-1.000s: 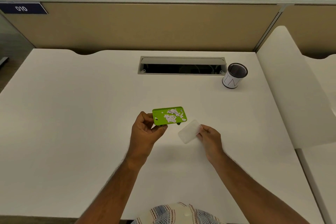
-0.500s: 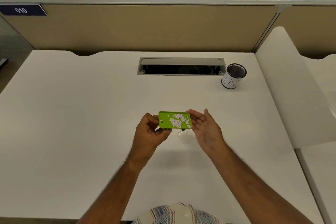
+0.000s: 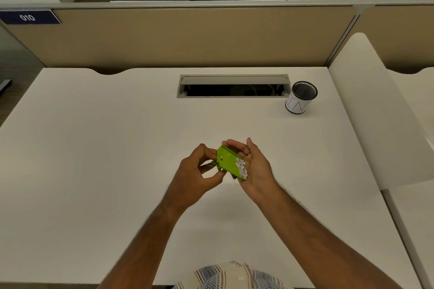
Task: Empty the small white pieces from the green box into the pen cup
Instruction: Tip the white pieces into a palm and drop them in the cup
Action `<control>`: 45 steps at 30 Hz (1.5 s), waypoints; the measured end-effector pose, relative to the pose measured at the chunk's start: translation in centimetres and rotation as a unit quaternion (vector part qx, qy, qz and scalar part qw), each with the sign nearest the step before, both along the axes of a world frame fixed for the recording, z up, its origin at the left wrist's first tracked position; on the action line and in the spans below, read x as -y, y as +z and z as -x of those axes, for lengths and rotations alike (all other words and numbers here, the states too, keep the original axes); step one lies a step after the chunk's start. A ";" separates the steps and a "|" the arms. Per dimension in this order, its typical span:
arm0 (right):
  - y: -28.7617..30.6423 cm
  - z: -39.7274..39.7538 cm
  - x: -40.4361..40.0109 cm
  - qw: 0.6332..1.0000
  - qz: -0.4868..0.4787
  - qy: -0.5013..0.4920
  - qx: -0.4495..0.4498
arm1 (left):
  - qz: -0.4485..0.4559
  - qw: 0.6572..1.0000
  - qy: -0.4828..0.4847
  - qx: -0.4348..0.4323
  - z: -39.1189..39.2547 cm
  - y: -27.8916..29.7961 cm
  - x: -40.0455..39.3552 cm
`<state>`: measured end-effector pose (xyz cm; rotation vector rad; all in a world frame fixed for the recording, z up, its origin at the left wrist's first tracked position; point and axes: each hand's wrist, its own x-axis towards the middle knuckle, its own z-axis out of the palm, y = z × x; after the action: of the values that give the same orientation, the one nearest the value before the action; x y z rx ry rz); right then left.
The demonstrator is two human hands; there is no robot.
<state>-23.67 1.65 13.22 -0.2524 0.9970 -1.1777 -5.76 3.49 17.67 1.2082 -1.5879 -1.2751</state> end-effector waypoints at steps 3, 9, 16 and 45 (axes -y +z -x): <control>-0.1 -0.2 0.0 1.000 -0.008 -0.004 0.008 | 0.017 1.000 -0.010 0.021 -0.1 0.2 0.2; 0.1 -0.8 -0.3 0.999 -0.038 -0.010 0.020 | 0.073 0.988 -0.049 0.124 -0.1 1.3 0.5; -0.2 -2.2 -1.0 0.991 -0.074 -0.030 0.107 | 0.165 0.950 -0.063 0.258 0.6 2.3 0.3; 0.6 -2.7 -1.6 0.983 -0.084 -0.012 0.166 | 0.269 0.925 -0.045 0.263 0.5 0.9 0.0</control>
<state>-21.00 3.22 13.87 0.0898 0.8011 -1.1062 -6.27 3.47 18.62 1.1718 -2.2120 -0.4975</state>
